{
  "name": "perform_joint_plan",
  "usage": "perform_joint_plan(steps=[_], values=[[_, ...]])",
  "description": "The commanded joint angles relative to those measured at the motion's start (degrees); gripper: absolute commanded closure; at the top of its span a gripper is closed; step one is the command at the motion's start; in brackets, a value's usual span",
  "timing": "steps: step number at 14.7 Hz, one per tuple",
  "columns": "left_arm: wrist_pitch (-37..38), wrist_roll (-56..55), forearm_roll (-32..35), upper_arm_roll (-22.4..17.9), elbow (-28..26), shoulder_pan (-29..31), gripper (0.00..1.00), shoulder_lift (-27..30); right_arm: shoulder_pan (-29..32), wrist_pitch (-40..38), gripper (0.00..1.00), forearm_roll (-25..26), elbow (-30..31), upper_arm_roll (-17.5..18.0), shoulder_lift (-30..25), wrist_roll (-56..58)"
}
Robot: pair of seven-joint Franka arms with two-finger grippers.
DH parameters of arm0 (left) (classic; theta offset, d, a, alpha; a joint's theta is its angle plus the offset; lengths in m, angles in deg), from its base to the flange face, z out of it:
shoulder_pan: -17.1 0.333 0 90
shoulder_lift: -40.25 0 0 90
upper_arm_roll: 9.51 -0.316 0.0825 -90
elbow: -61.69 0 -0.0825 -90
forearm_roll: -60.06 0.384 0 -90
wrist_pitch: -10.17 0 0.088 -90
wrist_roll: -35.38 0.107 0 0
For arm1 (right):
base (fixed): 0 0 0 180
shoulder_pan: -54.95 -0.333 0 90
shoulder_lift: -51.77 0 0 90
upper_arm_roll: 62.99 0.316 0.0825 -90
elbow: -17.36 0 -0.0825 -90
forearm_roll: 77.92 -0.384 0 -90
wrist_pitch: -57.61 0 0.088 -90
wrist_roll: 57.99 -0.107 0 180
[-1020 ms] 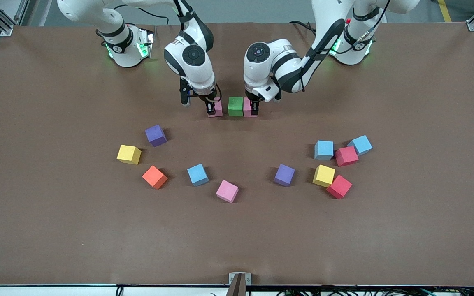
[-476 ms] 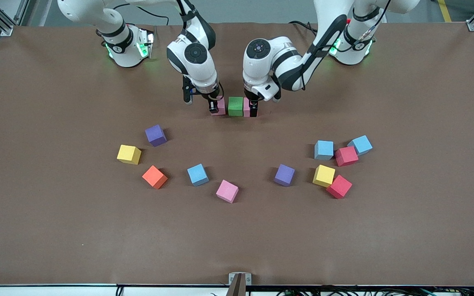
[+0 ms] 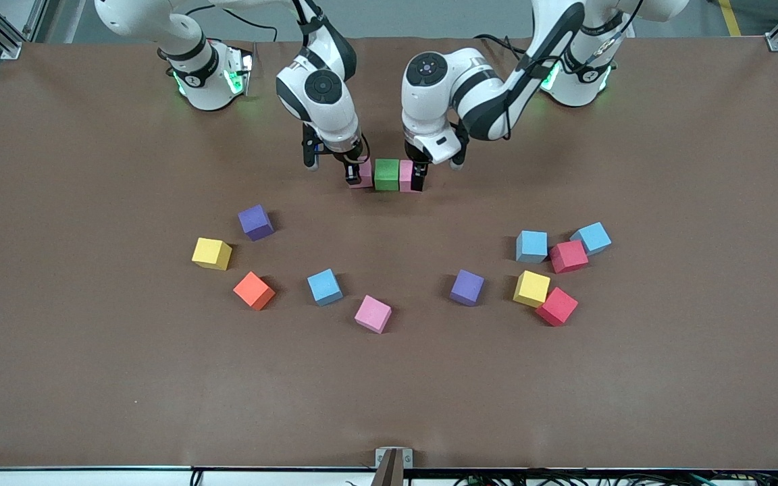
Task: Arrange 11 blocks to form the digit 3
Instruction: 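Lower the left gripper onto the purple cube beside the yellow cube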
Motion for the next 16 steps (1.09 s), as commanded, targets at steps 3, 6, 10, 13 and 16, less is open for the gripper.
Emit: perform_joint_plan(steps=[3,6,10,13,16], values=[[2.55,21.05,-1.13,0.33,5.76,7.9,0.0,-0.25,-0.64,0.43,1.0,-1.25,-0.56,-0.19,0.73,-0.64],[3.17,25.65,-0.34,-0.2,10.06,11.6,0.0,-3.32,-0.55,0.51,1.0,-1.25,-0.56,-0.19,1.17,-0.64],[4.13,25.74,5.45,-0.81,19.37,15.56,0.0,-12.19,-0.28,0.51,1.0,-1.25,-1.26,-0.19,1.52,-0.64],[5.61,25.65,6.6,-2.39,28.06,15.74,0.0,-19.57,-0.11,0.51,1.0,-1.51,-1.79,-0.19,2.31,-0.64],[6.86,25.74,6.52,-2.66,32.74,15.74,0.0,-23.63,-0.2,0.43,1.0,-2.13,-2.06,-0.19,2.31,-0.64]])
